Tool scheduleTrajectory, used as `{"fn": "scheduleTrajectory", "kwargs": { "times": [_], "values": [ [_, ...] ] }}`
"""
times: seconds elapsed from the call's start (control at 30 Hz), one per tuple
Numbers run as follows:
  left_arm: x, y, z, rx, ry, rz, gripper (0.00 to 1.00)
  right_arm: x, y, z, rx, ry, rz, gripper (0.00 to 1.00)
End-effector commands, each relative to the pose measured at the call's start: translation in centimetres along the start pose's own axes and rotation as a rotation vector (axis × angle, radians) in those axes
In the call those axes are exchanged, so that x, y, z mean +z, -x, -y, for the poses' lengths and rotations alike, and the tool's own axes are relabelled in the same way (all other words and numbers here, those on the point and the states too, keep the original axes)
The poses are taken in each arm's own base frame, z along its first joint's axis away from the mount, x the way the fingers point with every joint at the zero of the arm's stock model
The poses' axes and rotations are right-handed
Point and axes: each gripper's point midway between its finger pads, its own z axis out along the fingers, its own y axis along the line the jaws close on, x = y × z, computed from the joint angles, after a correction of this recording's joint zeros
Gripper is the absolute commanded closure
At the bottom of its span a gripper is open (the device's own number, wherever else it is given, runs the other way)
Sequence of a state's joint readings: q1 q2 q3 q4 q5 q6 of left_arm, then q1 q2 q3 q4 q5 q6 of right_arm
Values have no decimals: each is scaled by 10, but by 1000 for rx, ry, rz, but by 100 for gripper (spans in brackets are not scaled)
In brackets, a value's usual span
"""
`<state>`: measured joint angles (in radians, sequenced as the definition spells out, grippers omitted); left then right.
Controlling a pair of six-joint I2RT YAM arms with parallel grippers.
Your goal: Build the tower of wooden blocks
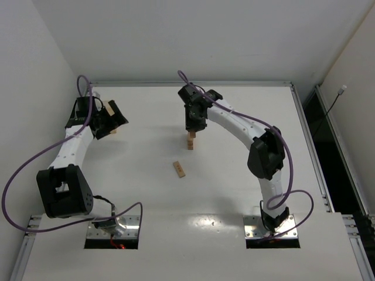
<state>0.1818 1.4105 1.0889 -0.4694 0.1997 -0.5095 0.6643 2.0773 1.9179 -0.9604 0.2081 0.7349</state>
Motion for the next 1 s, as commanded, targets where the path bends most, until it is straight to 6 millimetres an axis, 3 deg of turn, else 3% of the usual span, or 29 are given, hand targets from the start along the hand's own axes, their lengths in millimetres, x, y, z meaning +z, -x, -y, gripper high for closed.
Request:
{"fn": "scheduleTrajectory", "kwargs": {
  "times": [0.0, 0.4, 0.97],
  "values": [
    [2, 3, 9, 0, -36, 13, 0, -1, 20, -5, 12, -10, 75, 100],
    [6, 0, 6, -17, -45, -1, 0, 26, 14, -5, 4, -40, 47, 100],
    [9, -5, 2, -28, -42, -18, 0, 36, 15, -13, 56, -29, 41, 100]
  ]
}}
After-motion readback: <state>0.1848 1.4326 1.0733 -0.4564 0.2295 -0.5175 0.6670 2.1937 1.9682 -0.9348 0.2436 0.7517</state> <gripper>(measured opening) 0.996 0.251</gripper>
